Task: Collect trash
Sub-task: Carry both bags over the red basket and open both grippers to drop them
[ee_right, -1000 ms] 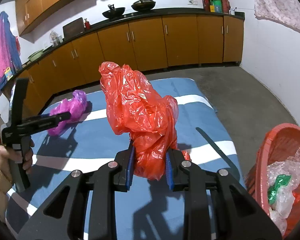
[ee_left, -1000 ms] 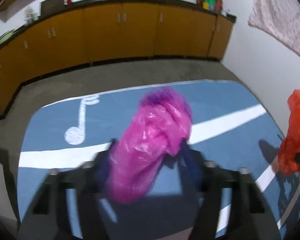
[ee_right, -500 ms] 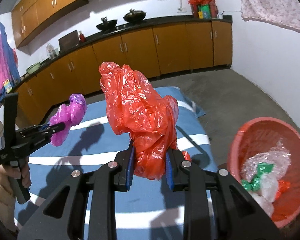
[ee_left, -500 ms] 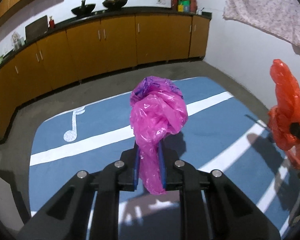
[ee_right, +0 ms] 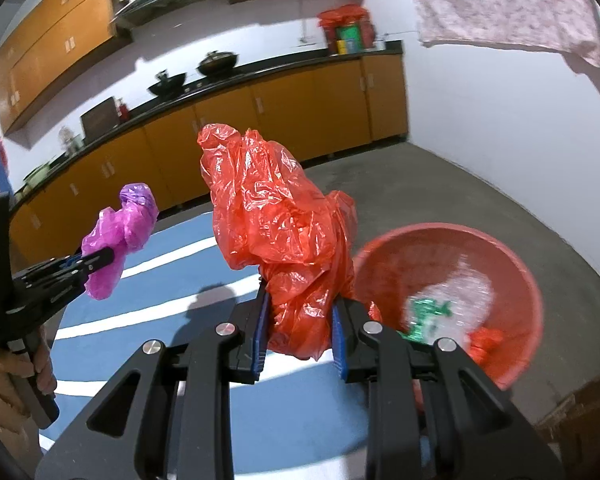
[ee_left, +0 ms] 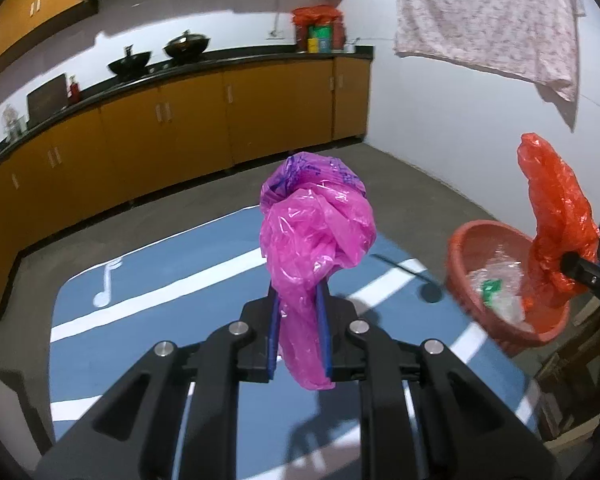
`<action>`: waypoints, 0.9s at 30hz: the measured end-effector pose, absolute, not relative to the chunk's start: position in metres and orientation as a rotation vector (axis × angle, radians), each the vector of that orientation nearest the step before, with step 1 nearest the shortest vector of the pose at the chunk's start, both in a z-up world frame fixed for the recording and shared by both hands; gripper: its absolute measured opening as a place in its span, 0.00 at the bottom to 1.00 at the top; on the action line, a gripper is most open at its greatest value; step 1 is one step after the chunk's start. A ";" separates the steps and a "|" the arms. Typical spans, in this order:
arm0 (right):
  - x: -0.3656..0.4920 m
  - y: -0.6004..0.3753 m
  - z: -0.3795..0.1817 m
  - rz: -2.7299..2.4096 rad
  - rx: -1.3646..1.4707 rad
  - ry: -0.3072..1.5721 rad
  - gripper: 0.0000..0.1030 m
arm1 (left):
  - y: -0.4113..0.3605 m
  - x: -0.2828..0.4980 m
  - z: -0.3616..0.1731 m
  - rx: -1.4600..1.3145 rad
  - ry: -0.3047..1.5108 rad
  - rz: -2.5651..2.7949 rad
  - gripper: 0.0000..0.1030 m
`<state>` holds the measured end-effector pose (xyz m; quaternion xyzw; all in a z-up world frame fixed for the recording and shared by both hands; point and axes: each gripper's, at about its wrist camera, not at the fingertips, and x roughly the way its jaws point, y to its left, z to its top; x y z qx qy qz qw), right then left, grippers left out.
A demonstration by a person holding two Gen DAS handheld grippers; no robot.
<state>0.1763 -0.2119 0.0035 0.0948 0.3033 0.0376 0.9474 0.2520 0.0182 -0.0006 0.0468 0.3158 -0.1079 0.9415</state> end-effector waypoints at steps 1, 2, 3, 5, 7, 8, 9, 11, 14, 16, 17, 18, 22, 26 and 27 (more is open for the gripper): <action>0.171 -0.221 0.005 0.062 0.199 0.613 0.26 | 0.011 0.250 0.001 0.100 0.641 -0.229 0.17; 0.167 -0.227 0.005 0.052 0.202 0.611 0.26 | 0.002 0.246 0.003 0.102 0.638 -0.241 0.17; 0.163 -0.235 0.006 0.038 0.206 0.608 0.26 | -0.006 0.243 0.004 0.104 0.636 -0.252 0.17; 0.156 -0.246 0.006 0.019 0.213 0.605 0.26 | -0.024 0.238 0.006 0.113 0.632 -0.275 0.17; 0.152 -0.256 0.006 0.004 0.221 0.602 0.26 | -0.043 0.233 0.007 0.120 0.632 -0.294 0.17; 0.150 -0.262 0.006 -0.005 0.225 0.600 0.26 | -0.051 0.231 0.009 0.119 0.636 -0.301 0.17; 0.148 -0.265 0.006 -0.010 0.228 0.598 0.26 | -0.058 0.230 0.009 0.118 0.638 -0.311 0.17; 0.146 -0.274 0.005 -0.029 0.238 0.598 0.26 | -0.069 0.229 0.010 0.120 0.638 -0.323 0.17; 0.143 -0.287 0.001 -0.057 0.251 0.604 0.26 | -0.088 0.227 0.010 0.124 0.639 -0.343 0.17; 0.142 -0.295 -0.002 -0.077 0.263 0.608 0.26 | -0.103 0.226 0.009 0.125 0.640 -0.361 0.17; 0.143 -0.299 -0.004 -0.090 0.272 0.613 0.26 | -0.109 0.226 0.009 0.125 0.641 -0.367 0.17; 0.142 -0.301 -0.005 -0.097 0.278 0.615 0.26 | -0.115 0.225 0.008 0.125 0.643 -0.375 0.17; 0.145 -0.313 -0.012 -0.131 0.299 0.628 0.26 | -0.136 0.225 0.001 0.120 0.657 -0.402 0.17; 0.153 -0.317 -0.017 -0.155 0.306 0.634 0.26 | -0.156 0.227 -0.006 0.105 0.675 -0.435 0.17; 0.156 -0.318 -0.018 -0.162 0.308 0.636 0.26 | -0.161 0.227 -0.008 0.102 0.680 -0.444 0.17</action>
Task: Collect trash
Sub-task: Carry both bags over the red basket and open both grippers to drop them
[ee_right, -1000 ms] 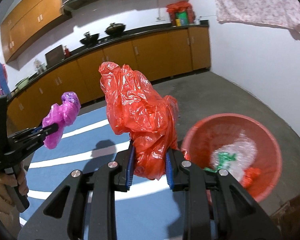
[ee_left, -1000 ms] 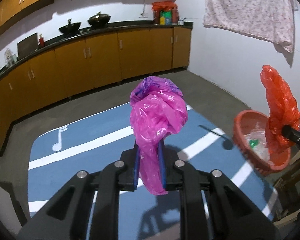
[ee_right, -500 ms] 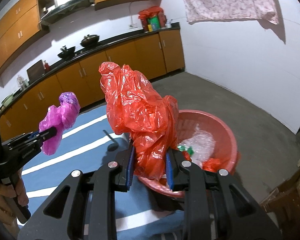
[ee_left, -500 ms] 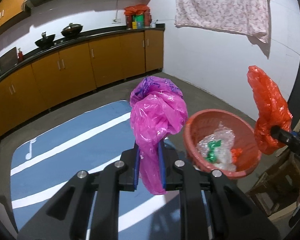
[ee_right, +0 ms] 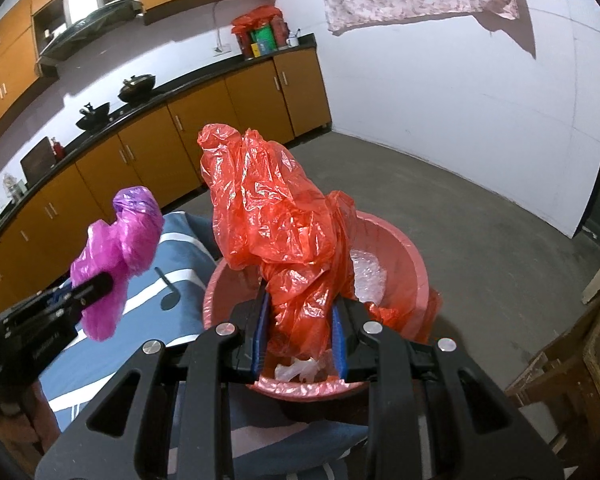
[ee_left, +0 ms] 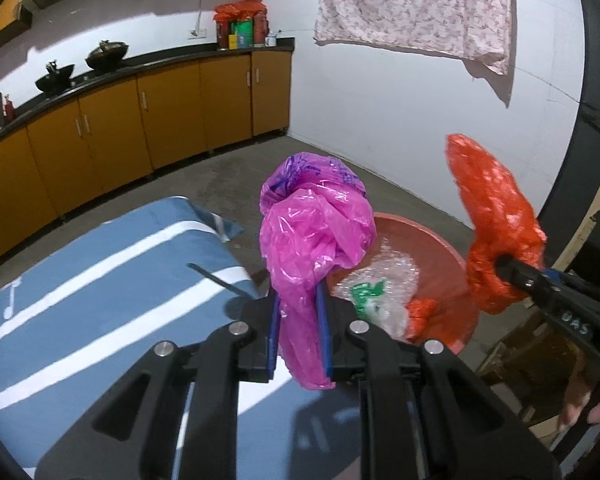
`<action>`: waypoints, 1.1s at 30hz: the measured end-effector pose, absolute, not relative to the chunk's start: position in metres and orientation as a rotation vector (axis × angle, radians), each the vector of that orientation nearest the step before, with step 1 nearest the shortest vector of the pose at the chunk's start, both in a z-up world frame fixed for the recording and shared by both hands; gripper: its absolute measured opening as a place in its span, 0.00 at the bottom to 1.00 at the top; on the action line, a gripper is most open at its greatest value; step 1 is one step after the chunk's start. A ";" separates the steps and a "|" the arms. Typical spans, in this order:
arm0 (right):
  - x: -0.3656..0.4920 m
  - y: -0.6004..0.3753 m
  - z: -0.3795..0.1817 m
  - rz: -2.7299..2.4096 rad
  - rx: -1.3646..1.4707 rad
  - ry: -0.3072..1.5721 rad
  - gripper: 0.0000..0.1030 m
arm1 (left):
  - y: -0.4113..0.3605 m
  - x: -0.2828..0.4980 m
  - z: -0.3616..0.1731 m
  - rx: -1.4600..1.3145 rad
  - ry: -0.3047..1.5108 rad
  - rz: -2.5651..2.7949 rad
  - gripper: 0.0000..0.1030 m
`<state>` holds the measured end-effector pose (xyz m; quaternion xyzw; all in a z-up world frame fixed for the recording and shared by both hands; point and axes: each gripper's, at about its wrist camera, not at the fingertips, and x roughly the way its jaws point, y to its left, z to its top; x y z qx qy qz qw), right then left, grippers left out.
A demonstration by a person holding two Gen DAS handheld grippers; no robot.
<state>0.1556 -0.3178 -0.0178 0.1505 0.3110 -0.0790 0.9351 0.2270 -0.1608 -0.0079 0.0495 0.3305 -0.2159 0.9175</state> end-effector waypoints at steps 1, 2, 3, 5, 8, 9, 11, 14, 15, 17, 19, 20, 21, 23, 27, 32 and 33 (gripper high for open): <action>0.156 -0.320 -0.019 -0.166 0.311 0.637 0.26 | -0.166 0.227 -0.010 0.100 0.684 -0.454 0.17; 0.159 -0.321 -0.021 -0.174 0.314 0.638 0.26 | -0.171 0.228 -0.012 0.099 0.688 -0.464 0.17; 0.160 -0.324 -0.023 -0.178 0.318 0.639 0.26 | -0.176 0.228 -0.013 0.097 0.692 -0.472 0.17; 0.162 -0.327 -0.025 -0.186 0.327 0.641 0.26 | -0.179 0.230 -0.017 0.097 0.697 -0.484 0.17; 0.165 -0.329 -0.027 -0.196 0.339 0.642 0.26 | -0.186 0.233 -0.021 0.091 0.707 -0.500 0.17; 0.166 -0.331 -0.028 -0.199 0.343 0.643 0.26 | -0.188 0.234 -0.022 0.088 0.709 -0.504 0.17; 0.168 -0.332 -0.029 -0.203 0.348 0.643 0.26 | -0.191 0.237 -0.025 0.082 0.716 -0.516 0.17; 0.171 -0.334 -0.031 -0.209 0.371 0.642 0.26 | -0.198 0.241 -0.029 0.077 0.722 -0.532 0.17; 0.172 -0.335 -0.032 -0.210 0.379 0.641 0.26 | -0.201 0.242 -0.032 0.074 0.726 -0.538 0.17; 0.174 -0.335 -0.033 -0.208 0.396 0.642 0.26 | -0.204 0.243 -0.036 0.067 0.734 -0.544 0.17; 0.176 -0.336 -0.036 -0.206 0.405 0.643 0.26 | -0.209 0.246 -0.041 0.060 0.743 -0.551 0.17; 0.177 -0.336 -0.037 -0.205 0.406 0.643 0.26 | -0.213 0.247 -0.042 0.057 0.746 -0.553 0.17; 0.177 -0.337 -0.037 -0.205 0.407 0.642 0.26 | -0.215 0.249 -0.045 0.050 0.752 -0.557 0.17; 0.179 -0.338 -0.038 -0.203 0.414 0.638 0.26 | -0.218 0.251 -0.047 0.040 0.759 -0.561 0.17; 0.178 -0.349 -0.042 -0.192 0.449 0.621 0.33 | -0.224 0.257 -0.053 0.016 0.773 -0.569 0.19; 0.171 -0.362 -0.048 -0.162 0.496 0.605 0.54 | -0.224 0.264 -0.067 -0.014 0.809 -0.558 0.45; 0.169 -0.363 -0.048 -0.163 0.492 0.605 0.55 | -0.221 0.265 -0.070 -0.023 0.816 -0.554 0.46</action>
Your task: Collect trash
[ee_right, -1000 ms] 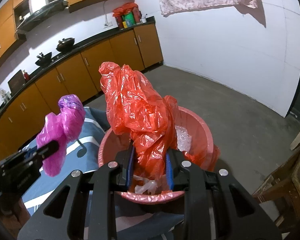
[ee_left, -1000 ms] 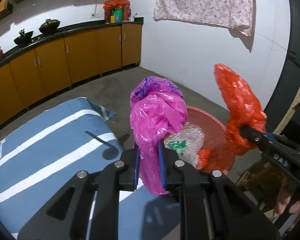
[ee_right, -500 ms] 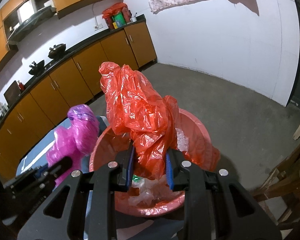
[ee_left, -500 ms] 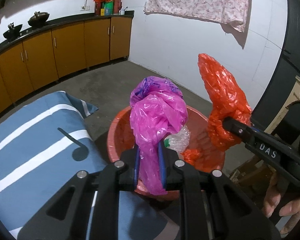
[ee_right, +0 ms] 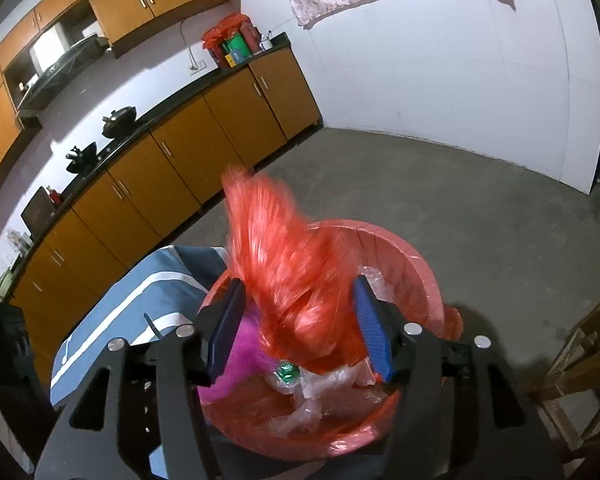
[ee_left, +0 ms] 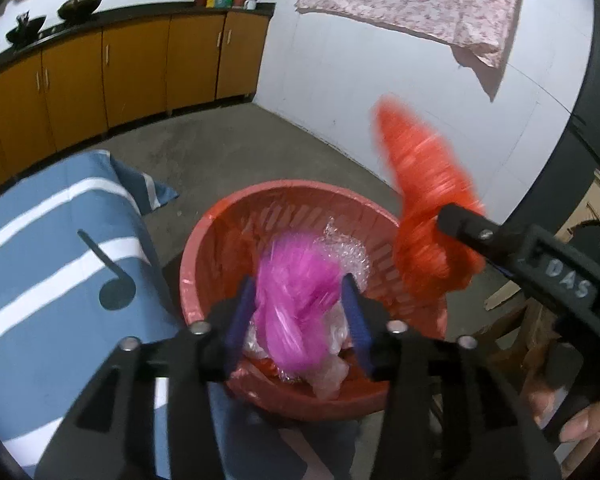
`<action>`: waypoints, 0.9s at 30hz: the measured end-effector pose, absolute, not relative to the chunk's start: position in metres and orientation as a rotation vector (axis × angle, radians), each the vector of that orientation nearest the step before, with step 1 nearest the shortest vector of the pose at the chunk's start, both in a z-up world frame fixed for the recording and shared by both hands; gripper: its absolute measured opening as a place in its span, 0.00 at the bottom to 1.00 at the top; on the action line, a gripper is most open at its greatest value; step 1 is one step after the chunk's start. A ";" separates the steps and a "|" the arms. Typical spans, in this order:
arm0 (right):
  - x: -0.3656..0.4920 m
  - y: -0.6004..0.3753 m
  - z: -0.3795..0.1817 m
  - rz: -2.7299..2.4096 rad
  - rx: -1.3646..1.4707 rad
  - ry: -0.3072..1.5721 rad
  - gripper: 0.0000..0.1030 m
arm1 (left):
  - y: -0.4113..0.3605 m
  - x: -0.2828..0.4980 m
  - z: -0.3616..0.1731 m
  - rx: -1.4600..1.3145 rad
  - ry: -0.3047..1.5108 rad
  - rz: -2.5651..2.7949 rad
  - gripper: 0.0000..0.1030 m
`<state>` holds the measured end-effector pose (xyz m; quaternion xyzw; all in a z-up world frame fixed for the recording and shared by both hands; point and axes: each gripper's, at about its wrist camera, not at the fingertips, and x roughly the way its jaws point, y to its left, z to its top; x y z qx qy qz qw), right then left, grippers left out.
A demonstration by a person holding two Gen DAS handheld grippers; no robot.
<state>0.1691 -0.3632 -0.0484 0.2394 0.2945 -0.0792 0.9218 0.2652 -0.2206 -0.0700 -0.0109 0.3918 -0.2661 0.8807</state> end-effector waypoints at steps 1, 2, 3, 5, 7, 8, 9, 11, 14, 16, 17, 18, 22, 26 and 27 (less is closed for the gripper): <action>0.165 -0.365 -0.049 -0.166 0.486 0.604 0.55 | -0.218 0.266 -0.071 -0.025 0.821 -0.550 0.46; 0.160 -0.367 -0.050 -0.168 0.484 0.603 0.58 | -0.214 0.266 -0.072 -0.025 0.826 -0.539 0.46; 0.157 -0.367 -0.049 -0.173 0.484 0.602 0.60 | -0.211 0.265 -0.072 -0.027 0.826 -0.532 0.48; 0.146 -0.367 -0.048 -0.194 0.467 0.596 0.64 | -0.200 0.261 -0.069 -0.037 0.811 -0.517 0.54; 0.133 -0.359 -0.044 -0.216 0.420 0.584 0.70 | -0.186 0.252 -0.062 -0.043 0.778 -0.490 0.67; 0.128 -0.356 -0.042 -0.218 0.407 0.573 0.73 | -0.178 0.246 -0.059 -0.045 0.760 -0.475 0.70; 0.120 -0.351 -0.040 -0.223 0.383 0.563 0.77 | -0.170 0.239 -0.055 -0.046 0.740 -0.459 0.76; 0.101 -0.337 -0.035 -0.240 0.326 0.531 0.85 | -0.155 0.222 -0.046 -0.043 0.695 -0.431 0.82; 0.077 -0.316 -0.025 -0.267 0.266 0.465 0.94 | -0.136 0.193 -0.034 -0.022 0.621 -0.383 0.92; 0.066 -0.302 -0.016 -0.292 0.224 0.422 0.98 | -0.121 0.171 -0.026 -0.006 0.571 -0.346 0.96; 0.057 -0.295 -0.014 -0.309 0.195 0.400 0.98 | -0.115 0.162 -0.023 0.002 0.550 -0.329 0.96; 0.054 -0.291 -0.012 -0.317 0.179 0.391 0.98 | -0.112 0.156 -0.020 0.010 0.537 -0.314 0.96; 0.036 -0.268 -0.006 -0.315 0.127 0.376 0.98 | -0.083 0.120 -0.010 0.009 0.487 -0.231 0.96; 0.020 -0.249 -0.003 -0.325 0.093 0.377 0.98 | -0.057 0.094 -0.004 -0.005 0.450 -0.160 0.96; 0.017 -0.245 -0.003 -0.330 0.082 0.377 0.98 | -0.053 0.088 -0.003 -0.003 0.443 -0.150 0.96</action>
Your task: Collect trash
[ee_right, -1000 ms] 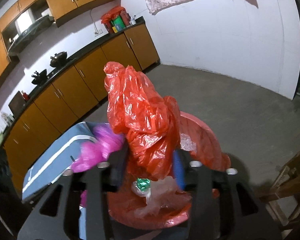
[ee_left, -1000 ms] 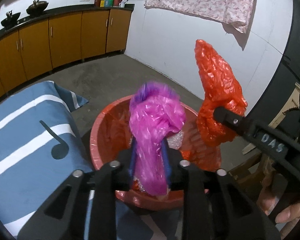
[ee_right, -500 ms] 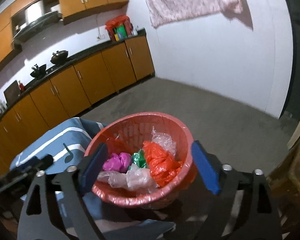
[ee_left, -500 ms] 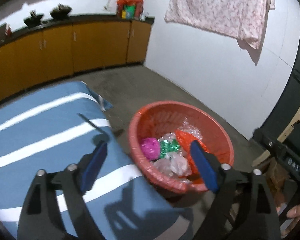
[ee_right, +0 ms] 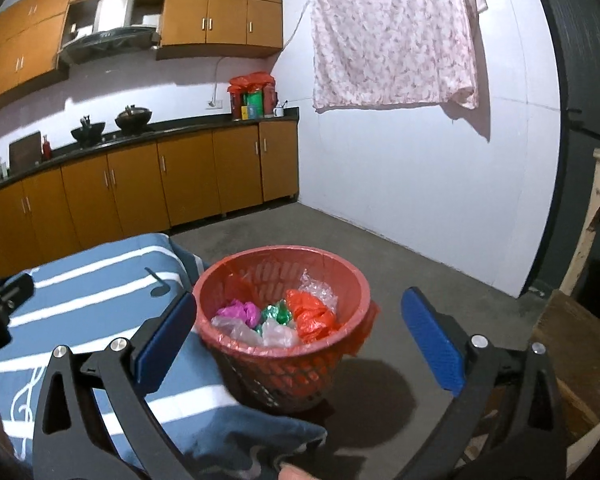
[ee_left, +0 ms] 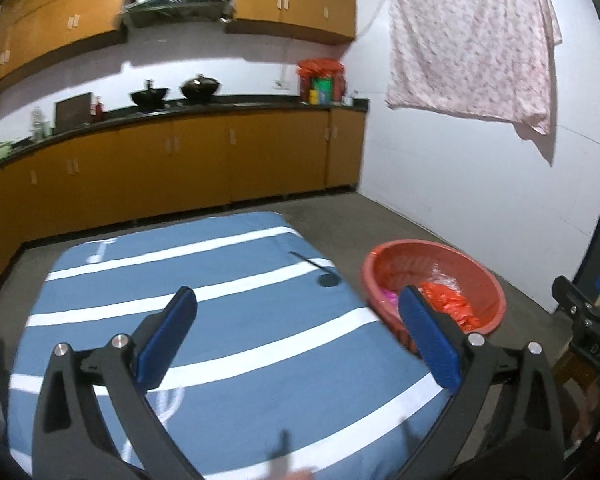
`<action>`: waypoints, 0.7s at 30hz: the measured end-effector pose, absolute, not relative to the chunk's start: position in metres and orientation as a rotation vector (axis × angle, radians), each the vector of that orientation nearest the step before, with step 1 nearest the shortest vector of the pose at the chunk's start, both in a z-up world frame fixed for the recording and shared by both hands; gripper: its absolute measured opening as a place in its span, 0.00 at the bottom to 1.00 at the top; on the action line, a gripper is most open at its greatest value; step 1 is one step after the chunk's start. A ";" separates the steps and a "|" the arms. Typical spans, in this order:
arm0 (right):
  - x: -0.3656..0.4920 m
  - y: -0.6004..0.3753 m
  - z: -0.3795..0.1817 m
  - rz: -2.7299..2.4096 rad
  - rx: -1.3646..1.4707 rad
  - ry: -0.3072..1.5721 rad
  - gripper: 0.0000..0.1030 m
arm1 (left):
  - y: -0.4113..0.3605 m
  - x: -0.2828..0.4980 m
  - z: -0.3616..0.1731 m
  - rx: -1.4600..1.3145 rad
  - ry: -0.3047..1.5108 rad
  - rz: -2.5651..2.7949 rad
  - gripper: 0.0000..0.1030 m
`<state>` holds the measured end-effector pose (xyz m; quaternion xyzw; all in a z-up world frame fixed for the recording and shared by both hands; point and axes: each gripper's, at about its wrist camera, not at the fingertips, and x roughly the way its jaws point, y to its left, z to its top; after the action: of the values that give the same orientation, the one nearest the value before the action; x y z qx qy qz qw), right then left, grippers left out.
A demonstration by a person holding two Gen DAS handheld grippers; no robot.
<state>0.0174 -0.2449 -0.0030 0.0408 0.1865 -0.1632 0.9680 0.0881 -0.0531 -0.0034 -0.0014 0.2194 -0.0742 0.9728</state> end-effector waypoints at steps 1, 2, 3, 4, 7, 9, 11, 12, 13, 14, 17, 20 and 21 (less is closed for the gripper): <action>0.013 -0.238 -0.001 -0.328 0.067 0.373 0.98 | -0.047 0.080 -0.003 0.005 0.433 -0.131 0.96; 0.012 -0.234 -0.001 -0.324 0.062 0.369 0.98 | -0.044 0.074 -0.003 0.011 0.428 -0.122 0.96; 0.010 -0.231 -0.001 -0.318 0.058 0.367 0.98 | -0.041 0.069 -0.003 0.018 0.423 -0.111 0.96; 0.008 -0.226 0.000 -0.304 0.058 0.366 0.98 | -0.037 0.063 -0.002 0.023 0.416 -0.099 0.96; 0.003 -0.216 0.001 -0.275 0.069 0.367 0.98 | -0.028 0.050 -0.003 0.024 0.414 -0.082 0.96; -0.001 -0.211 0.001 -0.267 0.073 0.365 0.98 | -0.022 0.044 -0.003 0.013 0.418 -0.077 0.96; -0.004 -0.205 0.001 -0.256 0.065 0.364 0.98 | -0.017 0.040 -0.004 0.001 0.422 -0.074 0.96; -0.006 -0.203 0.001 -0.252 0.060 0.365 0.98 | -0.014 0.038 -0.005 -0.004 0.423 -0.072 0.96; -0.008 -0.201 0.001 -0.250 0.054 0.365 0.98 | -0.012 0.035 -0.006 -0.006 0.424 -0.068 0.96; -0.009 -0.198 0.001 -0.250 0.047 0.364 0.98 | -0.010 0.033 -0.007 -0.005 0.424 -0.063 0.96; -0.018 -0.189 -0.002 -0.253 0.026 0.358 0.98 | -0.008 0.025 -0.008 0.004 0.414 -0.050 0.96; -0.024 -0.183 -0.002 -0.262 0.013 0.352 0.98 | -0.007 0.018 -0.008 0.013 0.406 -0.041 0.96; -0.026 -0.181 -0.003 -0.263 0.012 0.350 0.98 | -0.006 0.016 -0.008 0.015 0.404 -0.038 0.96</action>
<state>-0.0265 -0.1813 -0.0026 0.0061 0.1738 -0.1307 0.9760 0.0159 -0.0059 -0.0079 0.0074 0.2006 -0.0187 0.9795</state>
